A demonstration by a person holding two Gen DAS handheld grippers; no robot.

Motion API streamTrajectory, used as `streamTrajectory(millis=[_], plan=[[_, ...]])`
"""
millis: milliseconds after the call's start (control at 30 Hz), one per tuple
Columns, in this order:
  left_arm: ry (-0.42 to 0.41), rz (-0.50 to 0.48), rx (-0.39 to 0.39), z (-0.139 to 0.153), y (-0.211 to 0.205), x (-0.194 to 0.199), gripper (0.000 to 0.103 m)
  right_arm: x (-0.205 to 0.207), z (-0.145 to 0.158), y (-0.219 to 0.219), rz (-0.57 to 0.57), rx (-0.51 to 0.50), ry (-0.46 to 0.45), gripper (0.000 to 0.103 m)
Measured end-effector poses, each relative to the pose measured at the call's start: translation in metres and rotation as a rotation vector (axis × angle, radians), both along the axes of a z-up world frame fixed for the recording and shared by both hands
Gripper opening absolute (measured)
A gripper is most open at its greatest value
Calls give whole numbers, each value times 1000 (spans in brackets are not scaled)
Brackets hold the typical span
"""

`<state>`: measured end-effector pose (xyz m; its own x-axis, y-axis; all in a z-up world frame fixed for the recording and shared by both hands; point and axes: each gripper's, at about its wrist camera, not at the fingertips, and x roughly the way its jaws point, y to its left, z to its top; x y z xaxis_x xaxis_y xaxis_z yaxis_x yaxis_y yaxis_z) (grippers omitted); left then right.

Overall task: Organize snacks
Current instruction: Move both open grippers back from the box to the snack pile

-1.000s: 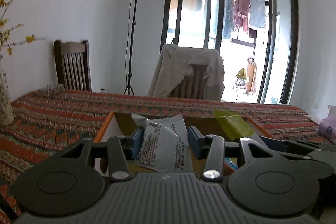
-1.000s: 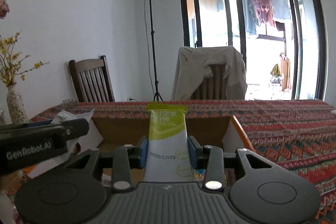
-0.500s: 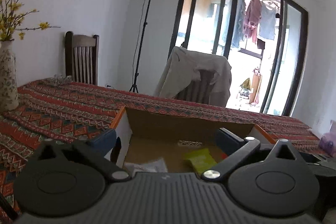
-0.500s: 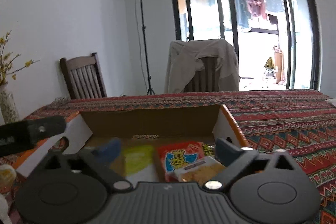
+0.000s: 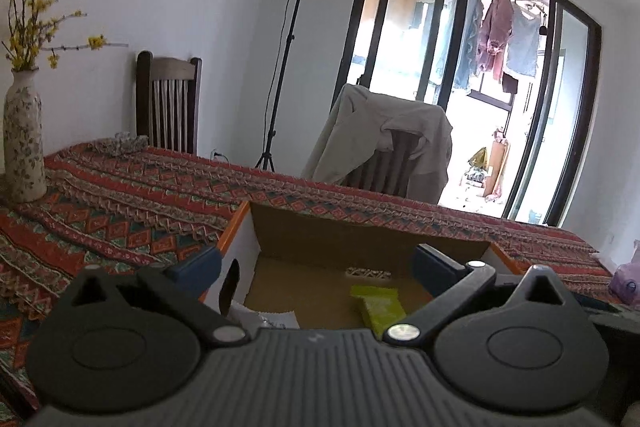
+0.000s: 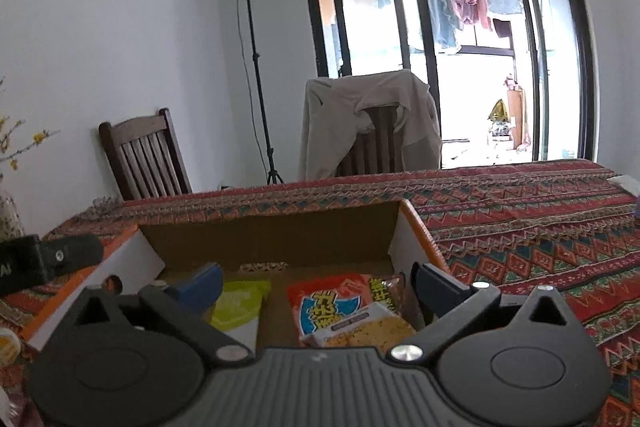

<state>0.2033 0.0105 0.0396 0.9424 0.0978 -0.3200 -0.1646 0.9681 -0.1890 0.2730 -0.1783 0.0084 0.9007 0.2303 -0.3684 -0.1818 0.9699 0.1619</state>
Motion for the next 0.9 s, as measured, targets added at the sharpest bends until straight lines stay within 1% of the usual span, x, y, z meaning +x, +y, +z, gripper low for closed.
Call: streamTrajectory(millis=[67, 167, 400, 567, 700, 900], plan=[[-10, 2, 11, 6, -2, -6, 103, -7, 9, -3, 6, 9, -13, 103], [-25, -3, 25, 14, -4, -18, 103, -23, 19, -5, 5, -11, -27, 103], [-32, -31, 10, 24, -3, -54, 103, -67, 32, -11, 18, -40, -40, 103], [-23, -55, 19, 23, -3, -81, 103, -100, 35, -15, 35, -62, -43, 103], [-10, -74, 20, 20, -2, -101, 103, -124, 32, -20, 51, -68, -28, 103], [23, -98, 34, 5, -3, -130, 103, -156, 23, -25, 65, -82, 3, 103]])
